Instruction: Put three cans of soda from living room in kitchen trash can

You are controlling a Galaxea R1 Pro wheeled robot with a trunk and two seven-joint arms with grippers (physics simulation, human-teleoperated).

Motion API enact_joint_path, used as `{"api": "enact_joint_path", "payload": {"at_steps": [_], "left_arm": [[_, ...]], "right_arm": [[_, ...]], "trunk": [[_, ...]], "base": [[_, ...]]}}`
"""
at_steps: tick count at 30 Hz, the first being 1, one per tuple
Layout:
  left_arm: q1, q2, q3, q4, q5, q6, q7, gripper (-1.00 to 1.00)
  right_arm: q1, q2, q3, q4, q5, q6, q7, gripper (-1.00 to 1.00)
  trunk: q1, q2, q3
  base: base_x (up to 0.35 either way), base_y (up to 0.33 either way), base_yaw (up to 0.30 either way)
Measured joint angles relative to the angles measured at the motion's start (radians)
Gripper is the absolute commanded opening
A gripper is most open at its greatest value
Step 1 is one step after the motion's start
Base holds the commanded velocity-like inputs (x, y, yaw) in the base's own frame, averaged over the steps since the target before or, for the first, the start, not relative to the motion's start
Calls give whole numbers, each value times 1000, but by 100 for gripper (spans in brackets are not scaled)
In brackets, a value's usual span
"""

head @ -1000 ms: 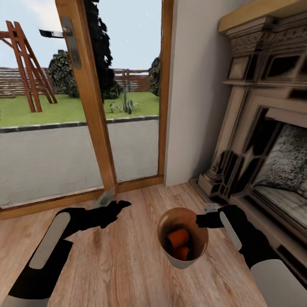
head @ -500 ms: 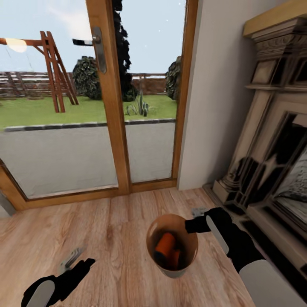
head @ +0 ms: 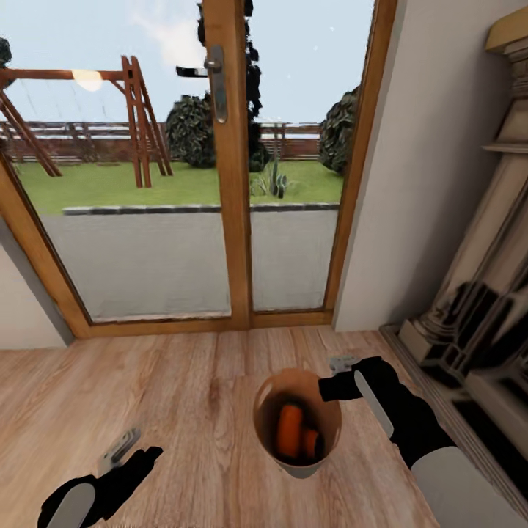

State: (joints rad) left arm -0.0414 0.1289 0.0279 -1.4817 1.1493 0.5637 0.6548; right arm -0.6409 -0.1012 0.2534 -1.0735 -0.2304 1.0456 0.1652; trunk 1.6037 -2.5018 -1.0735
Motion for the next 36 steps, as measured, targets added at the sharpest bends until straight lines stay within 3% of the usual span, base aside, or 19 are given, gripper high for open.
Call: {"api": "enact_joint_path", "payload": {"at_steps": [3, 7, 25, 27, 30, 36], "left_arm": [[0, 0, -2, 4, 0, -2, 0, 100], [0, -1, -3, 7, 0, -3, 0, 100], [0, 0, -4, 7, -6, -6, 0, 100], [1, 0, -5, 7, -17, -6, 0, 100], [1, -8, -4, 7, -77, -7, -2, 100], [1, -12, -3, 8, -107, -9, -6, 100]], "right_arm": [[0, 1, 0, 0, -13, 1, 1, -100], [0, 0, 0, 0, 5, 0, -1, -100], [0, 0, -1, -10, -1, 0, 0, -100], [0, 0, -2, -11, 1, 0, 0, -100], [0, 0, -2, -11, 2, 0, 0, -100], [0, 0, -5, -10, -3, 0, 3, -100]], "trunk": [[0, 0, -2], [0, 0, -4], [0, 0, -14], [0, 0, -16], [0, 0, -17], [0, 0, -20]], "base": [[0, 0, 282], [0, 0, 282], [0, 0, 282], [0, 0, 282], [0, 64, 282], [0, 205, 215]]}}
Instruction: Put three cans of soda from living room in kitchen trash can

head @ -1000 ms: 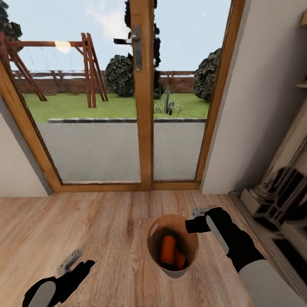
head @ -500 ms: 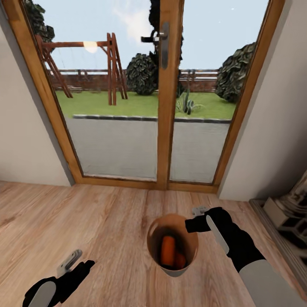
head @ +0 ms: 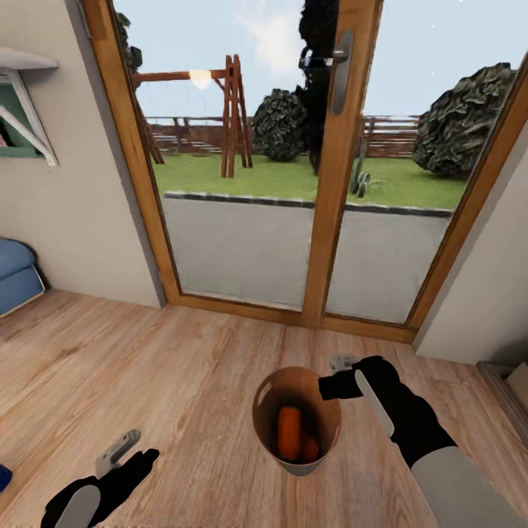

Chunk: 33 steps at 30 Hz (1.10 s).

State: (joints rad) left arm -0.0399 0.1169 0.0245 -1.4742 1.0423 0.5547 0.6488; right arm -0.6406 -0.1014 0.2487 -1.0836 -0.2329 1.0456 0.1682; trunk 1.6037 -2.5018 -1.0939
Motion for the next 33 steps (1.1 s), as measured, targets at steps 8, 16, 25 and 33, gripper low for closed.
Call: {"api": "enact_joint_path", "payload": {"at_steps": [8, 16, 25, 33], "left_arm": [[-26, 6, 31, -17, 16, 45, -45, 100], [-26, 6, 31, -17, 16, 58, -89, 100], [9, 29, 3, -52, -5, 13, -50, 100], [10, 28, -2, -75, -3, -7, 23, 100]], "right_arm": [[-17, -14, 0, -6, 19, -18, -69, -100], [-17, -14, 0, -6, 155, -17, -107, -100], [-11, 20, -1, 0, 226, 1, -87, -100], [-11, 22, 1, -4, -54, 1, -18, -100]], "trunk": [[0, 0, 0], [0, 0, 0], [0, 0, 2], [0, 0, 6]], "base": [[0, 0, 0], [0, 0, 0], [0, 0, 200], [0, 0, 288]]}}
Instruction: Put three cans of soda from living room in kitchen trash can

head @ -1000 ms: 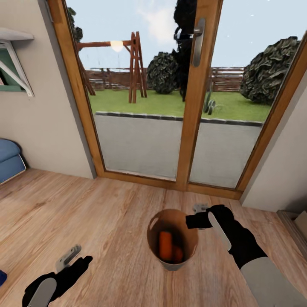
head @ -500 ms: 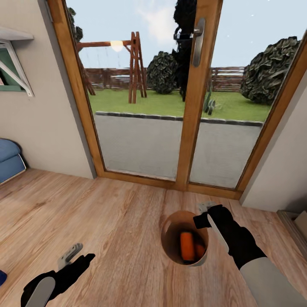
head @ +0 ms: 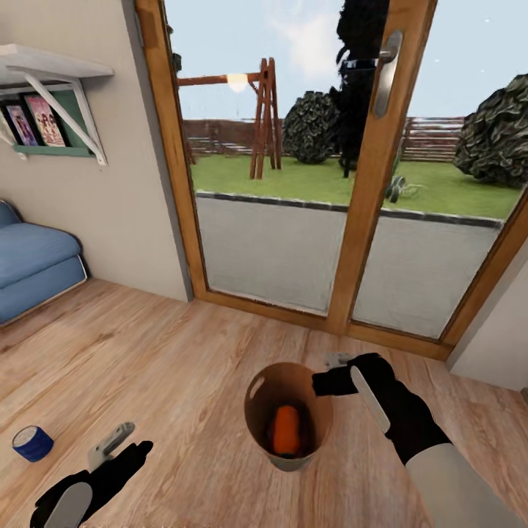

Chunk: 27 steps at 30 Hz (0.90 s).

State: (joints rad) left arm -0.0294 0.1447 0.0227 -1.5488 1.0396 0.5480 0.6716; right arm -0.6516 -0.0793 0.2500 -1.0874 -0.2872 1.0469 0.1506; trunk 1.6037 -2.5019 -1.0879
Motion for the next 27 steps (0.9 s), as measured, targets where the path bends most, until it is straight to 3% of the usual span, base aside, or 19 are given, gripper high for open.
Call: {"api": "enact_joint_path", "payload": {"at_steps": [1, 4, 5, 9, 11, 13, 14, 15, 18, 21, 23, 27], "left_arm": [[0, -1, -2, -8, 0, 2, 0, 100], [0, -3, -4, -33, 1, 6, -3, 100], [0, -3, -4, -38, 1, 7, -7, 100], [-15, -4, -3, -54, 2, 36, -73, 100], [-40, 1, 6, -57, 4, 69, -134, 100], [-63, 1, 29, -58, 5, 95, -159, 100], [-72, 1, 38, -59, 7, 104, -166, 100], [-82, 2, 44, -59, 16, 109, -170, 100], [-152, 18, 56, -59, 93, 139, -178, 100], [-188, 41, 94, -59, 122, 163, -180, 100], [-194, 48, 143, -59, 129, 177, -183, 100], [-195, 50, 160, -59, 126, 189, -192, 100]], "right_arm": [[0, 0, -1, 0, 20, 0, -4, -100], [0, -1, -3, -1, 145, -3, -12, -100], [0, -1, -4, -2, 153, -3, -12, -100], [0, 0, -5, -8, 54, 0, 0, -100], [0, 0, -12, -10, 44, 0, 4, -100], [0, -2, -32, -10, 42, -2, 2, -100], [0, -5, -38, -10, 19, -3, 1, -100], [0, -10, -42, -10, -18, -3, 2, -100], [-1, -31, -48, -10, -167, -1, 7, -100], [-1, -62, -43, -9, -280, -1, 7, -100], [0, -76, -38, -9, -314, -2, 7, -100], [0, -83, -35, -9, -324, -2, 5, -100]], "trunk": [[0, 0, 0], [0, 0, 2], [0, 0, 2], [0, 0, 4], [0, 0, 5], [0, 0, 6], [0, 0, 6], [0, 0, 6], [0, 0, 6], [0, 0, 6], [0, 0, 6], [0, 0, 6]], "base": [[0, 0, 291], [0, 0, 292], [0, 0, 292], [0, 0, 292], [0, 0, 293], [0, 0, 294], [0, 0, 295], [0, 0, 295], [0, 0, 295], [0, 0, 295], [3, 0, 295], [199, 0, 295]]}}
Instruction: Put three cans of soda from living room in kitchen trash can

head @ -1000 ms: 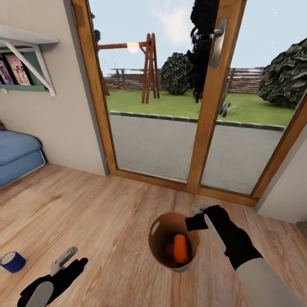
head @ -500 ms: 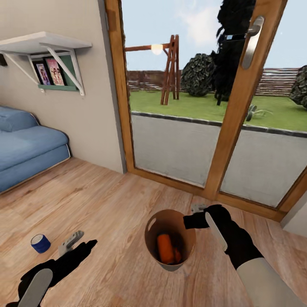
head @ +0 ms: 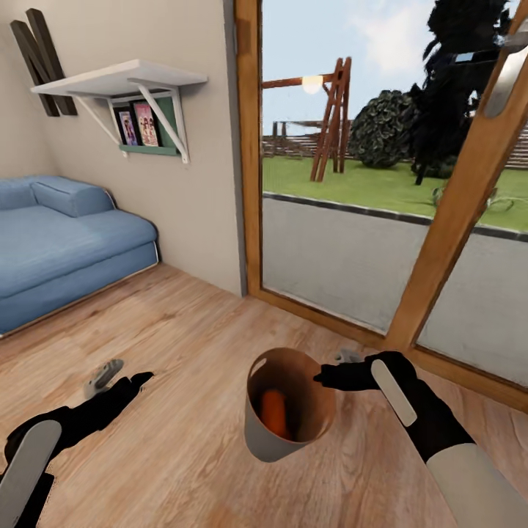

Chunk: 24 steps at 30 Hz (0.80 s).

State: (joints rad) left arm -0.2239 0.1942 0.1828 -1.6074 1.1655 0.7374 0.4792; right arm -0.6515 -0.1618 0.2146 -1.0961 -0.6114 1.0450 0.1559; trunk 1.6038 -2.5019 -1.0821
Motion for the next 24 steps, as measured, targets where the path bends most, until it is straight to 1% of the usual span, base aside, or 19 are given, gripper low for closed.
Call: {"api": "enact_joint_path", "payload": {"at_steps": [4, 9, 12, 14, 15, 16, 19, 21, 24], "left_arm": [[0, 0, 3, 1, -8, 2, 9, 100], [2, 1, 3, 9, -14, 1, 39, 100], [6, 2, 7, 15, -16, 1, 42, 100], [7, 2, 9, 16, -20, 1, 42, 100], [7, 2, 9, 16, -29, 1, 42, 100], [8, 2, 11, 16, -56, 1, 41, 100], [8, 2, 12, 17, -68, 1, 41, 100], [8, 2, 13, 35, -73, 0, 41, 100], [8, 2, 15, 46, -73, -1, 40, 100]], "right_arm": [[0, 0, 1, 0, -3, 0, 0, -100], [0, 1, 3, 0, -2, 0, -1, -100], [0, 2, 3, -1, -4, 0, -3, -100], [0, 3, 3, -9, 9, 0, -4, -100], [0, 4, 3, -13, 11, 0, -4, -100], [1, 5, 3, -30, 17, -1, -8, -100], [1, 7, 5, -43, -2, 0, -9, -100], [3, 12, 7, -48, 4, 0, -12, -100], [3, 13, 7, -49, 30, 0, -13, -100]], "trunk": [[0, 0, 0], [0, 0, 0], [0, 0, 0], [0, 0, 0], [0, 0, 0], [0, 0, 0], [0, 0, 0], [0, 0, 0], [0, 0, 0]], "base": [[323, 0, 295], [341, 0, 263], [343, 0, 43], [343, 0, 15], [343, 0, 4], [343, 0, 3], [343, 0, 14], [343, 0, 153], [343, 0, 259]]}}
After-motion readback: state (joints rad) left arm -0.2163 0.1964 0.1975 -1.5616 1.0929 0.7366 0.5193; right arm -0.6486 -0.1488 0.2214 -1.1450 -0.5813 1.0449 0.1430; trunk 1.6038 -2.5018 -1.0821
